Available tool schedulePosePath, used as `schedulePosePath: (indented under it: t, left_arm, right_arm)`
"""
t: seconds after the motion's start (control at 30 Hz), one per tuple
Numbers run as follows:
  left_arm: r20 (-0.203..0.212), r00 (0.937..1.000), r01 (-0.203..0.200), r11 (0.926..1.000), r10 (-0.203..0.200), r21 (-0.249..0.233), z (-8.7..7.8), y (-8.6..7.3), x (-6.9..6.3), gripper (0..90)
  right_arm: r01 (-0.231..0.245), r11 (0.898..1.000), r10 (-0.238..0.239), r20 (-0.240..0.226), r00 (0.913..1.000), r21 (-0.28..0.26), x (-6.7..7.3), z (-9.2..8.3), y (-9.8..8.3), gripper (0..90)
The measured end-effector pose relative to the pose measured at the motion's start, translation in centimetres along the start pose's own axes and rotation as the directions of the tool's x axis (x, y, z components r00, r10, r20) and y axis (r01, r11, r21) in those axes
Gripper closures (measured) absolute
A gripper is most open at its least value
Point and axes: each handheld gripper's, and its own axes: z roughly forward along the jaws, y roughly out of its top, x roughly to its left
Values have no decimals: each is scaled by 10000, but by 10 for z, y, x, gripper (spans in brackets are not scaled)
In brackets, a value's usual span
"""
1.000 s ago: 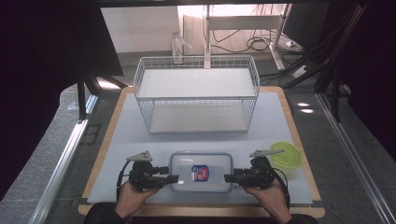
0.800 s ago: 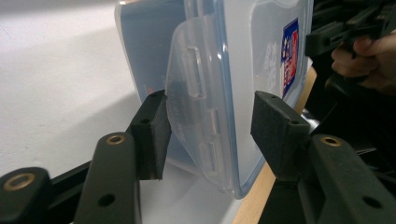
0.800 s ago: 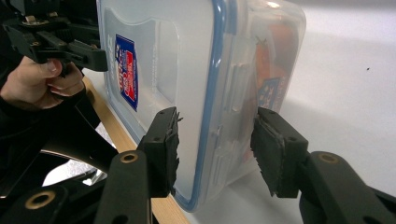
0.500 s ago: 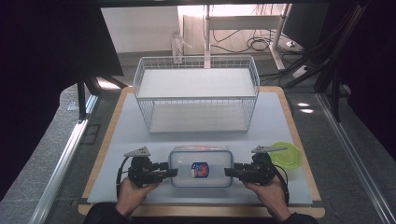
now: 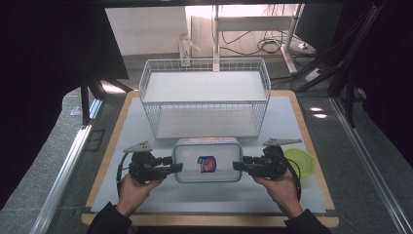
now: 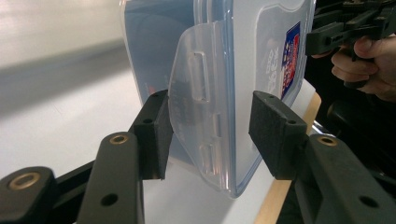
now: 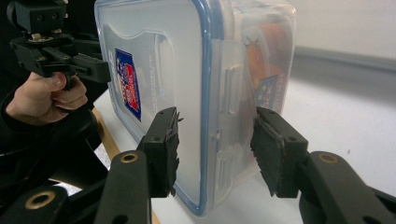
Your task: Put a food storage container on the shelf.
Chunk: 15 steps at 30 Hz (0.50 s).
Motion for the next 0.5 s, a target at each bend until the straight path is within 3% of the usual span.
schedulePosePath:
  t: [0.5]
  left_arm:
    - [-157, 9998, -154, 9990, 147, -430, -14, 44, 4, 502]
  right_arm:
    - [300, 9984, -302, -36, 9995, -483, 2, -4, 48, 525]
